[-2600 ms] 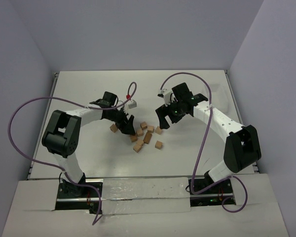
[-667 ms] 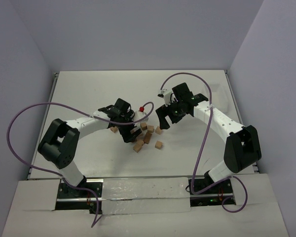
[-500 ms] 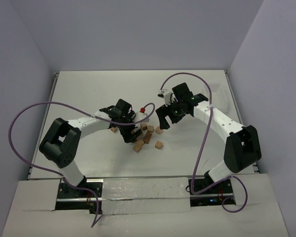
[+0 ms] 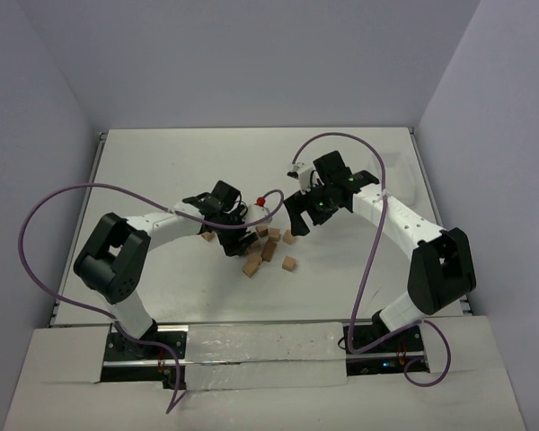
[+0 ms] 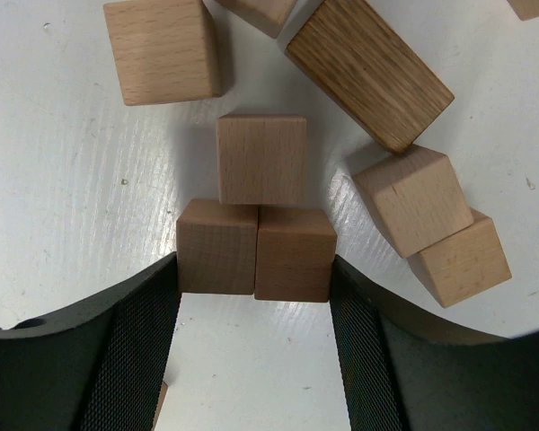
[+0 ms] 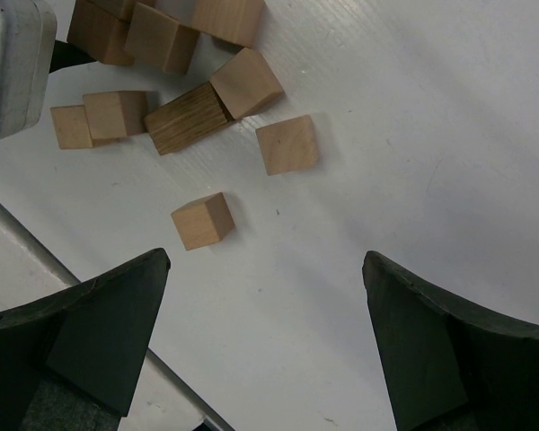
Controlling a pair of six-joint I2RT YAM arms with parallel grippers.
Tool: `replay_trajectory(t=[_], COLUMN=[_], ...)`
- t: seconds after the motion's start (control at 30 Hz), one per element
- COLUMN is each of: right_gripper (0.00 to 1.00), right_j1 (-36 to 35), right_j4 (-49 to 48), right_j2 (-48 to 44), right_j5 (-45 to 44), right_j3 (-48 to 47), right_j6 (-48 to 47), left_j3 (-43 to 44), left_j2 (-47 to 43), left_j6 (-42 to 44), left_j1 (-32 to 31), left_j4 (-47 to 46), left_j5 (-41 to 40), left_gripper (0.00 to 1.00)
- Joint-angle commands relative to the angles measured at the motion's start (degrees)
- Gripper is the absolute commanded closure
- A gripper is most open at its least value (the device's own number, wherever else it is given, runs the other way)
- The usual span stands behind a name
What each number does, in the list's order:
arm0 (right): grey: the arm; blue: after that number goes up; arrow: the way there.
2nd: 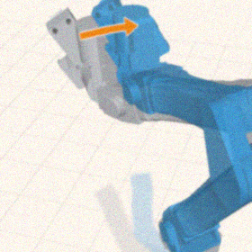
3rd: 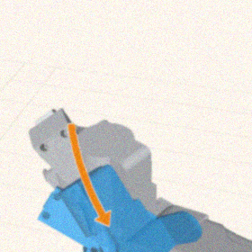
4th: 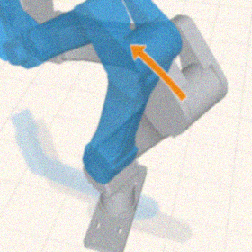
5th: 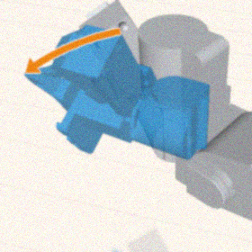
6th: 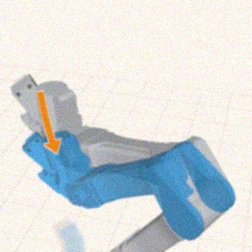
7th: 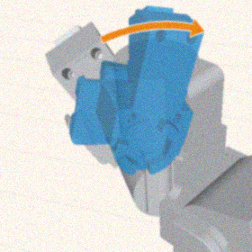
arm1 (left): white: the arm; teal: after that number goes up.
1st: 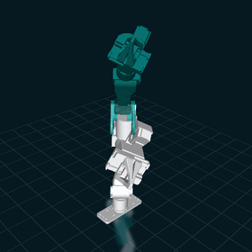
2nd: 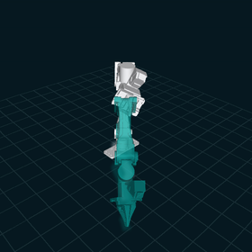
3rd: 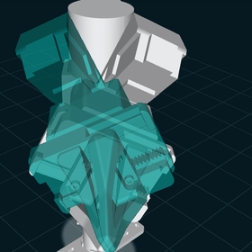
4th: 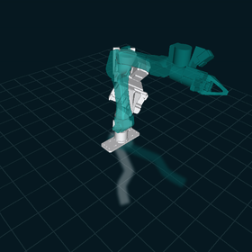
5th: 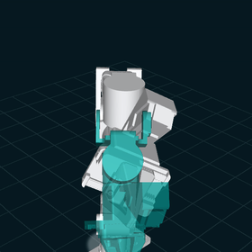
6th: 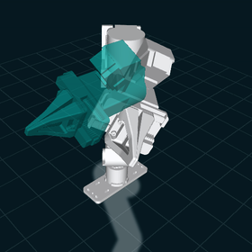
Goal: Build the wood block tower
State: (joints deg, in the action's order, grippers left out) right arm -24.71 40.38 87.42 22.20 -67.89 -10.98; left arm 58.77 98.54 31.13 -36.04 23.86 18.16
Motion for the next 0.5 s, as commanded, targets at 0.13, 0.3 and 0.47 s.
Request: replay_trajectory(t=[0.13,0.3,0.47], right_gripper=[0.04,0.04,0.04], right_j1=[0.36,0.54,1.05], right_j4=[0.54,0.66,0.75], right_j2=[-1.76,-1.55,-0.82], right_j5=[0.74,0.83,1.40], right_j3=[0.22,0.04,-0.26], right_j6=[-0.27,-0.18,-0.14], left_j3=[-0.05,2.55,12.08], left_j2=[0.20,-0.02,3.44], left_j6=[4.25,9.53,17.45], left_j1=[-0.56,0.69,5.99], left_j4=[-1.28,2.48,9.88], left_j5=[-0.11,0.65,7.49], left_gripper=[0.48,0.59,0.65])
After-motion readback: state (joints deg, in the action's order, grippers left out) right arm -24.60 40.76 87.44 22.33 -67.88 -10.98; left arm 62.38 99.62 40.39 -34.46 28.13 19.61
